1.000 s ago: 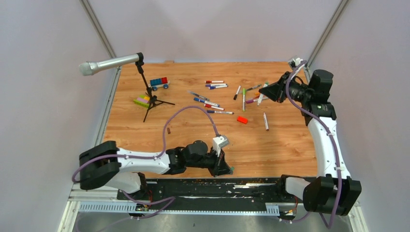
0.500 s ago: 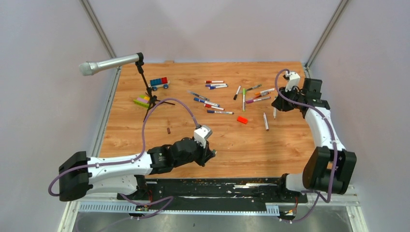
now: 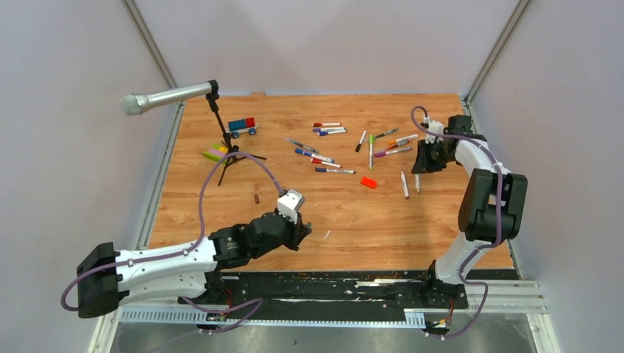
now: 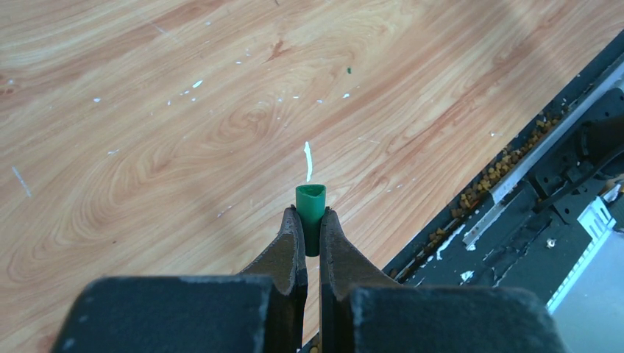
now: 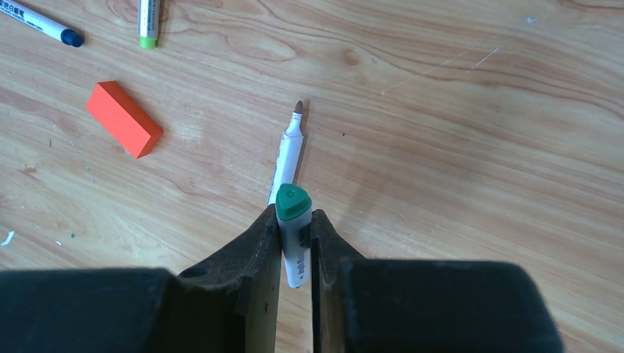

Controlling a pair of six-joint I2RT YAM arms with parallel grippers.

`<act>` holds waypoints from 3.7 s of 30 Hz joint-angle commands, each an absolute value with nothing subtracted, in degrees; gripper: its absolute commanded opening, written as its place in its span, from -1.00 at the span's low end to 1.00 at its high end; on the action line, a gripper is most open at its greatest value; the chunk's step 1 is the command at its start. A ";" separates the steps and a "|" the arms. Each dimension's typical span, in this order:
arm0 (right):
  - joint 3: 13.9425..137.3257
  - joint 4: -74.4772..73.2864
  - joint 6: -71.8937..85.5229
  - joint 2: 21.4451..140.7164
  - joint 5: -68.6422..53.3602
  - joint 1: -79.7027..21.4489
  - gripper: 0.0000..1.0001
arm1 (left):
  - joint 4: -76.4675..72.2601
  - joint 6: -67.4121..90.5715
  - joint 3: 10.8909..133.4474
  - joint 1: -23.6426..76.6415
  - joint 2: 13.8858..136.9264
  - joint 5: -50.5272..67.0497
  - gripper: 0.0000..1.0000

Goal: Open the pen caps
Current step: Place the pen at the center of the board, then place the pen cap at the center of the board.

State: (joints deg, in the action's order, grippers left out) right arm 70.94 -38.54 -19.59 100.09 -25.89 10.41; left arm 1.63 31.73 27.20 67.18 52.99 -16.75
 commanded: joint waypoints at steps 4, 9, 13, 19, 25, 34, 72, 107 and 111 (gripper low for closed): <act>77.25 -43.41 -19.90 106.37 -27.91 10.31 -0.65 | 2.65 31.96 26.04 66.62 50.51 -19.89 -1.00; 77.77 -44.16 -20.00 108.49 -28.68 10.27 -0.59 | 3.21 32.15 25.72 66.54 50.03 -20.43 -1.00; 77.78 -44.26 -19.73 109.37 -28.67 10.19 -0.53 | 3.40 32.37 25.49 66.45 49.70 -20.82 -1.00; 77.79 -45.08 -20.35 109.09 -28.66 10.20 -0.35 | 4.00 32.54 25.45 66.33 48.83 -21.38 -1.00; 75.52 -45.96 -21.86 102.03 -30.13 10.33 -0.31 | 4.00 33.52 25.22 64.43 48.88 -21.06 -0.98; 66.46 -46.31 -27.64 81.54 -42.04 10.87 -0.25 | 8.04 36.38 26.48 55.72 50.28 -20.28 -0.93; 52.38 -38.47 -29.09 66.55 -48.74 12.17 0.03 | 17.68 29.47 46.35 35.05 86.45 -27.31 -0.36; 50.99 -47.85 -67.63 66.87 -65.13 5.30 0.30 | 11.30 34.38 24.31 35.00 40.53 3.45 0.77; 54.68 -48.02 -71.40 70.83 -58.25 -2.11 0.34 | 10.78 36.01 21.47 35.00 36.83 4.30 1.00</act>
State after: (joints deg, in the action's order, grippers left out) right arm 50.24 -46.37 -60.14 67.70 -61.19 3.66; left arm 13.28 33.67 23.44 35.20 39.83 1.85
